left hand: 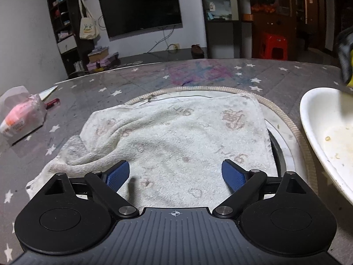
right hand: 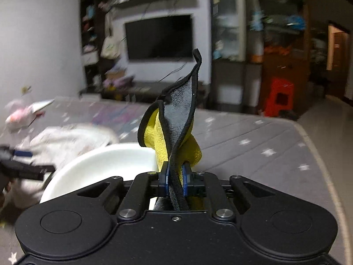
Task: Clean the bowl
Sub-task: 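Lift the cloth out of the bowl with the right gripper, then lower the cloth onto the table and open the right gripper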
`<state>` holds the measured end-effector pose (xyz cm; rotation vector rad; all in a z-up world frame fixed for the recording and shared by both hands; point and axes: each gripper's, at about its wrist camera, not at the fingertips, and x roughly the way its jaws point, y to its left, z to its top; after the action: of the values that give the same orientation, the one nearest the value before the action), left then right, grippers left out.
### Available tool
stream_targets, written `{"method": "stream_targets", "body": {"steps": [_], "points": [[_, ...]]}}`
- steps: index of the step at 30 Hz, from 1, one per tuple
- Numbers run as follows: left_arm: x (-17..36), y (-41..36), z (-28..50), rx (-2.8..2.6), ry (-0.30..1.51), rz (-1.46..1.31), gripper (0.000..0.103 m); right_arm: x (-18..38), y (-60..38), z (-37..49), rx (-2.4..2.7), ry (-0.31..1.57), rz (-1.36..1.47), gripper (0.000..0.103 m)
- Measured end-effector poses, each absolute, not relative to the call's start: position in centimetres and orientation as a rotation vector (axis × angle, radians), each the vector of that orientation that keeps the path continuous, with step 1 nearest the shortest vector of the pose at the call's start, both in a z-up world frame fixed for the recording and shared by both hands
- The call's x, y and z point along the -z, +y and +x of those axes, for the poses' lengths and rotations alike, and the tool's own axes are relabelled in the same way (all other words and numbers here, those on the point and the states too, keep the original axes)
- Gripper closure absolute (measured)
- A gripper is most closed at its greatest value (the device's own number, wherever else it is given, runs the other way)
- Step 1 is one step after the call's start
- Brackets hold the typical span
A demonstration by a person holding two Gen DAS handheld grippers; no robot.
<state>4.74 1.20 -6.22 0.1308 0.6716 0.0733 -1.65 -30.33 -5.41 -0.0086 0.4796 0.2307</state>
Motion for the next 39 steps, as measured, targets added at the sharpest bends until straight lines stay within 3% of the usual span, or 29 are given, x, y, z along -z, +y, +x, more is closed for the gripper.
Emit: {"method": "stream_targets", "body": {"steps": [4, 10, 28, 32, 34, 39], "points": [[6.4, 1.3, 4.8, -0.072, 0.664, 0.125, 0.007, 5.4, -33.9, -1.7, -0.126, 0.473, 0.022, 0.091], [6.6, 2.2, 5.3, -0.074, 0.686, 0.065, 0.000, 9.6, -36.6, -0.9, -0.040, 0.578, 0.037, 0.091], [6.8, 3.3, 5.2, -0.056, 0.702, -0.006, 0.000, 10.4, -35.7, -1.3, -0.256, 0.644, 0.241, 0.087], [6.7, 3.3, 5.2, -0.057, 0.702, -0.005, 0.000, 9.8, -35.7, -1.5, -0.256, 0.639, 0.238, 0.071], [6.7, 3.3, 5.2, -0.057, 0.702, -0.005, 0.000, 9.5, -35.9, -1.9, -0.249, 0.633, 0.234, 0.069], [6.7, 3.3, 5.2, -0.057, 0.702, -0.005, 0.000, 8.2, -36.9, -4.2, -0.223, 0.581, 0.209, 0.048]]}}
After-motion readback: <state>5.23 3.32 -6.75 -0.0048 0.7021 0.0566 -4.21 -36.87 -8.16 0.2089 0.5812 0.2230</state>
